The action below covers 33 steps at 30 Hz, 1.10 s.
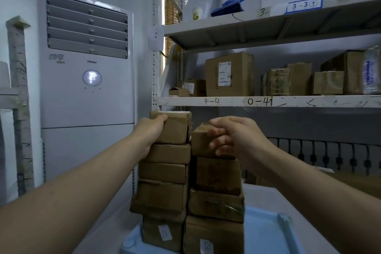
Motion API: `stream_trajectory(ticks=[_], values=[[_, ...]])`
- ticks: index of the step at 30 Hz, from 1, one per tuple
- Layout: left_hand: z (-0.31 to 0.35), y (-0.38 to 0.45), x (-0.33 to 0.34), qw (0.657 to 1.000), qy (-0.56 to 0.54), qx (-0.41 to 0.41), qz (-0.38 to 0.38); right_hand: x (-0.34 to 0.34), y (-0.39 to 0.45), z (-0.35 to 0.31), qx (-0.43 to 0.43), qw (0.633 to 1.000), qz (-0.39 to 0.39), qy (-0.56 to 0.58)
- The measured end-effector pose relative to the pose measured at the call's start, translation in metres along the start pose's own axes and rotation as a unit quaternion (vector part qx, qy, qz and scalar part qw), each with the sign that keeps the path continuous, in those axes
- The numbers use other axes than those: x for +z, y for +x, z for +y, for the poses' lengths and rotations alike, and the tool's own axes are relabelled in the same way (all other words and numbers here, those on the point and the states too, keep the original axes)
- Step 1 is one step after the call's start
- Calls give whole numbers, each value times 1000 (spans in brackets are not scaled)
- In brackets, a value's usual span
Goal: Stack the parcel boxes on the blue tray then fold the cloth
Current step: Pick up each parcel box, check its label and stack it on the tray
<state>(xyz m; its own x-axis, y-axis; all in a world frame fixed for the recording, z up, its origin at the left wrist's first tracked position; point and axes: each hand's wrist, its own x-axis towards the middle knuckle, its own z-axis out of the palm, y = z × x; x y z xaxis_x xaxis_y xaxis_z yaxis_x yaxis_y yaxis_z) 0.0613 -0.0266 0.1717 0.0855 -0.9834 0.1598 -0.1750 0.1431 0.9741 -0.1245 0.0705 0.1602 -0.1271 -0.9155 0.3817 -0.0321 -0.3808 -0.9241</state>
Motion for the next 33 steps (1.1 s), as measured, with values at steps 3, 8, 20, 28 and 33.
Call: stream_trajectory(ticks=[3,8,20,28,33], values=[[-3,1,4,987,124,46,94,-9,-6,1,3,1000,8,-2],[11,-42,39,920,146,303,199,-35,-23,-1,13,999,33,7],[-57,-179,243,797,158,563,-148,-238,-147,70,150,940,305,-24],[-131,-220,392,783,254,389,-415,-376,-230,107,236,843,477,-78],[-162,-211,449,770,303,330,-454,-423,-215,141,254,806,515,-147]])
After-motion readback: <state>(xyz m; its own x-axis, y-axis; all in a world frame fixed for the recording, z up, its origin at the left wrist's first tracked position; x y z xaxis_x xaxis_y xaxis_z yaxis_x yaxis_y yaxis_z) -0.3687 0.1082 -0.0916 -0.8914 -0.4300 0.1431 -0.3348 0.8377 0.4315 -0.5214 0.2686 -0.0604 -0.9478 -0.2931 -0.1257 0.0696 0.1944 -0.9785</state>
